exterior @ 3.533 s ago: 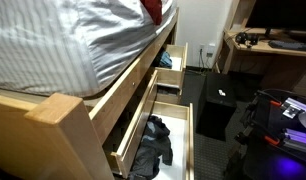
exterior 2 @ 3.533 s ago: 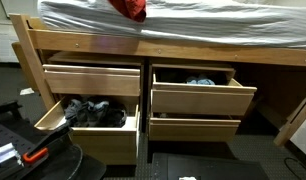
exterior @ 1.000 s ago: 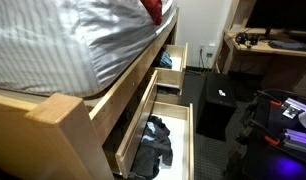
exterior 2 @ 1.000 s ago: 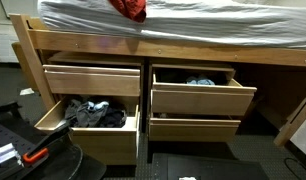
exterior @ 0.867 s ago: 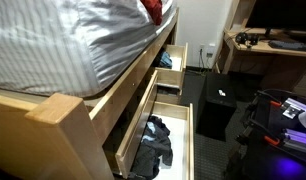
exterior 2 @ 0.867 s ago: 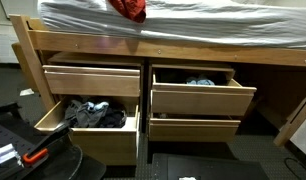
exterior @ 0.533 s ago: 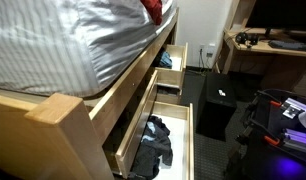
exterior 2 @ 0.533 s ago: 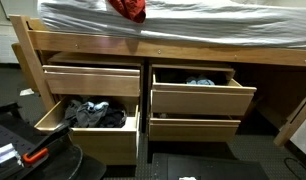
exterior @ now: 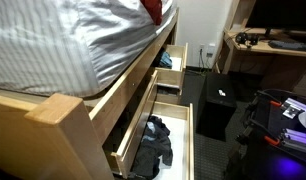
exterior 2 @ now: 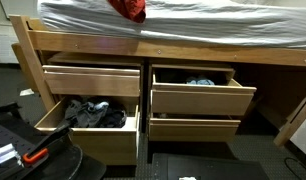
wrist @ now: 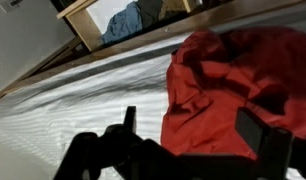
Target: Take a t-shirt out of the top right drawer and put it on the bed
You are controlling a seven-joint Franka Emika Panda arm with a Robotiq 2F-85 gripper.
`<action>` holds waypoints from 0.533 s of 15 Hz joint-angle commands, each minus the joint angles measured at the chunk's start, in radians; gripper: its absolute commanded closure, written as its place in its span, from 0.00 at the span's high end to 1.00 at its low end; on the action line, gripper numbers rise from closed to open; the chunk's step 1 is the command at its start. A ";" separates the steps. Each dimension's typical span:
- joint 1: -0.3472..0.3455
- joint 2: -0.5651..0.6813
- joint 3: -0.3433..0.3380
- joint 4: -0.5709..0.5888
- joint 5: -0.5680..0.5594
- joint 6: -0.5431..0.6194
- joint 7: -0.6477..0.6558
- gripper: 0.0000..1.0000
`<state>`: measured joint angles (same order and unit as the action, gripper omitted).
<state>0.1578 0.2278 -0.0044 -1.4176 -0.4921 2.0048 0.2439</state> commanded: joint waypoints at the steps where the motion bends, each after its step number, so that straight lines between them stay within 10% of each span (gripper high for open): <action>1: -0.006 -0.012 0.008 -0.034 0.013 -0.002 0.002 1.00; 8: -0.010 -0.042 0.013 -0.088 0.024 0.002 0.006 1.00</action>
<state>0.1577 0.1837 -0.0033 -1.5106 -0.4662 2.0115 0.2497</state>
